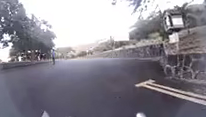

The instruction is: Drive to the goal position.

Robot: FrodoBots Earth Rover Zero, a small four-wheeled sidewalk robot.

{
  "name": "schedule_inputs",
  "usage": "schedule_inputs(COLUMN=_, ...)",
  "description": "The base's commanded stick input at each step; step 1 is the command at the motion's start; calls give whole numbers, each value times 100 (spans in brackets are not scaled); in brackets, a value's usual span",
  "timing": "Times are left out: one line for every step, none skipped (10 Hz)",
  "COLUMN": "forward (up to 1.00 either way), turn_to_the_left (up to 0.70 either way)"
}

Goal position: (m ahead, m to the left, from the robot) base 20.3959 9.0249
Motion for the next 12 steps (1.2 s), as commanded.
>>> schedule_inputs(forward=70, turn_to_the_left=0)
schedule_inputs(forward=70, turn_to_the_left=0)
schedule_inputs(forward=70, turn_to_the_left=0)
schedule_inputs(forward=70, turn_to_the_left=0)
schedule_inputs(forward=70, turn_to_the_left=0)
schedule_inputs(forward=70, turn_to_the_left=0)
schedule_inputs(forward=70, turn_to_the_left=0)
schedule_inputs(forward=70, turn_to_the_left=0)
schedule_inputs(forward=70, turn_to_the_left=0)
schedule_inputs(forward=70, turn_to_the_left=0)
schedule_inputs(forward=70, turn_to_the_left=0)
schedule_inputs(forward=70, turn_to_the_left=0)
